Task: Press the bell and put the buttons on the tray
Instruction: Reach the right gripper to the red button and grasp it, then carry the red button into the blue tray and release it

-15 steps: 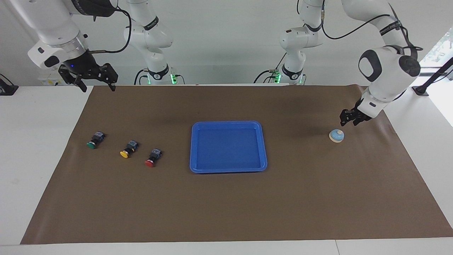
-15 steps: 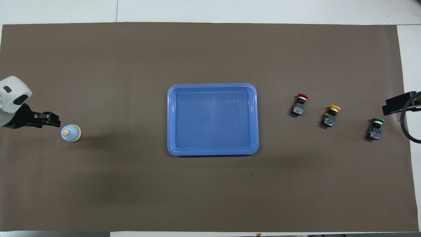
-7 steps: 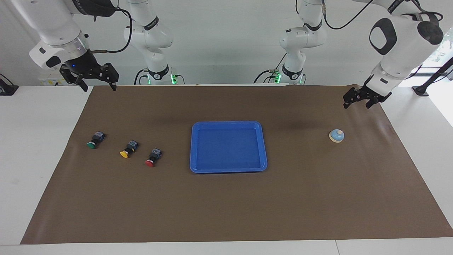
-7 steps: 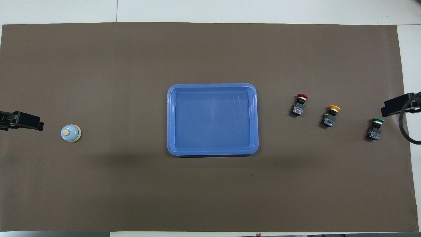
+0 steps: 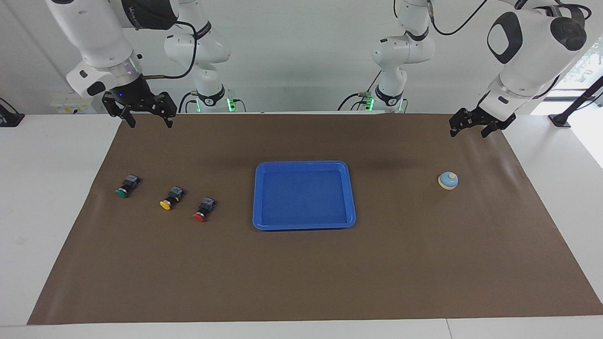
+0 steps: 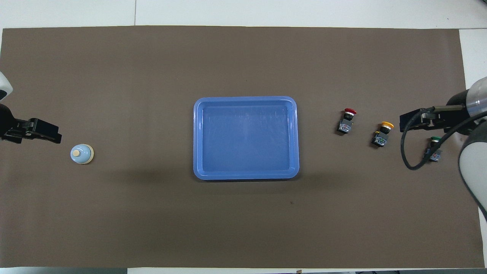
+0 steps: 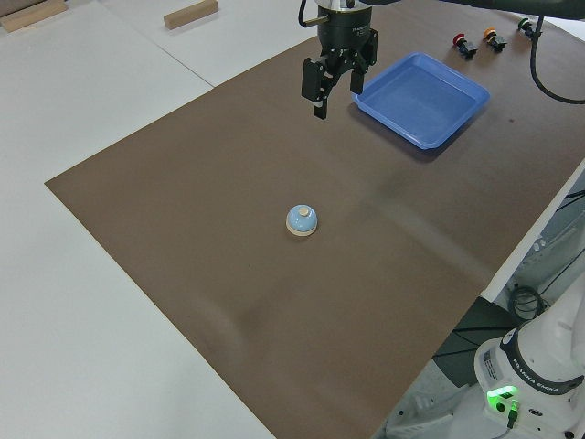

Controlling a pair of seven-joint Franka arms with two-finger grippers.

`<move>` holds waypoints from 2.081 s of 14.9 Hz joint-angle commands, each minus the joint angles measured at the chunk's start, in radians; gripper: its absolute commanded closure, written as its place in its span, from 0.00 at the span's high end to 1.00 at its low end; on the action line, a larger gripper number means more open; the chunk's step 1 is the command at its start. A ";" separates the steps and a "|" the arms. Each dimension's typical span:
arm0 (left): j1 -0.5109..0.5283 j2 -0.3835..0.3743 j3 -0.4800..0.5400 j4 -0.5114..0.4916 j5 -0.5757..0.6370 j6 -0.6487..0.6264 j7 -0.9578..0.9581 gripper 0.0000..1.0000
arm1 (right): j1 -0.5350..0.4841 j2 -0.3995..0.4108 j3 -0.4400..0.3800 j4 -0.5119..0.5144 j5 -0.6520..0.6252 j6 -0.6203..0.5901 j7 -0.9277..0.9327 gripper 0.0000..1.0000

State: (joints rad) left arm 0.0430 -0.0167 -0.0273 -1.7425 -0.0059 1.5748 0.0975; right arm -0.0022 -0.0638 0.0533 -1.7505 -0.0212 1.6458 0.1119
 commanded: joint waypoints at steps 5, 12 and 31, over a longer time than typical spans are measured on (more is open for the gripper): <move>-0.029 -0.014 0.012 0.018 0.017 -0.044 -0.027 1.00 | 0.034 0.086 0.002 -0.230 0.007 0.345 0.228 1.00; -0.060 -0.012 0.010 0.075 0.014 -0.050 -0.041 1.00 | 0.064 0.189 0.002 -0.445 0.006 0.730 0.311 1.00; -0.051 -0.032 0.010 0.049 0.015 -0.041 -0.070 1.00 | 0.054 0.317 0.002 -0.344 -0.006 0.769 0.336 0.00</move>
State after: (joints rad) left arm -0.0064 -0.0356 -0.0175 -1.6894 -0.0059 1.5515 0.0396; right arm 0.0552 0.2586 0.0462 -2.1445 -0.0219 2.4931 0.4249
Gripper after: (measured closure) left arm 0.000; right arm 0.590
